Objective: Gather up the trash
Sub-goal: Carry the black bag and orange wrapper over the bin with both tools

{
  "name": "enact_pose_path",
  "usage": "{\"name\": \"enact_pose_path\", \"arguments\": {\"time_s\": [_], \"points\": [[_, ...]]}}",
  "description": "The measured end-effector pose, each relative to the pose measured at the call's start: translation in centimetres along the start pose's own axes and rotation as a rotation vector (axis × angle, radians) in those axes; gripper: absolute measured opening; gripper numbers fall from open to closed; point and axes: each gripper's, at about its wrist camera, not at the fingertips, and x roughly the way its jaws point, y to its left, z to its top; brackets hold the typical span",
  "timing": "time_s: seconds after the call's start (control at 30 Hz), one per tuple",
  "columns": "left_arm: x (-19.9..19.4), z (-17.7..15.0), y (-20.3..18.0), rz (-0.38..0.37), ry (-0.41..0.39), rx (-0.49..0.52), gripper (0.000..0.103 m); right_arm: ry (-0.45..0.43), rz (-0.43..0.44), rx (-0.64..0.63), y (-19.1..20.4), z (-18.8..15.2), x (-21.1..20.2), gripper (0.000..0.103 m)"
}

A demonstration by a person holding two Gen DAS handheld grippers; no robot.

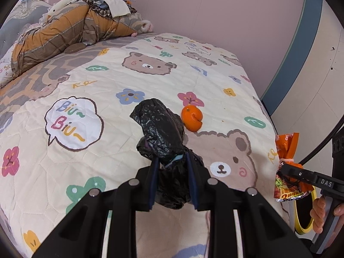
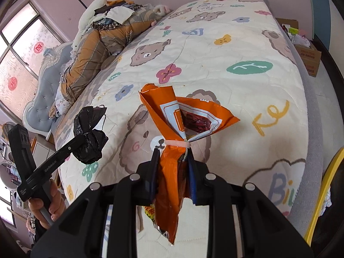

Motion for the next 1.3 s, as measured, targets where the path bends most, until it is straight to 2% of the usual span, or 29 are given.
{"name": "enact_pose_path", "arguments": {"time_s": [0.4,0.7,1.03,1.3], "points": [[-3.1,-1.8,-4.0,-0.049,-0.016,0.061,0.023,-0.063,-0.020,0.018,-1.6,-2.5,-5.5,0.023],[-3.1,-2.8,-8.9,-0.134,0.005,0.110,0.024,-0.111,-0.018,0.048,-3.6,-3.4,-9.5,0.023],[-2.7,-3.5,-15.5,-0.225,0.029,0.196,0.024,-0.174,-0.046,0.102,-8.1,-4.5,-14.3,0.023],[-1.7,-4.6,-21.0,-0.310,0.076,0.248,0.024,-0.216,-0.104,0.148,-12.3,-5.6,-17.9,0.023]]}}
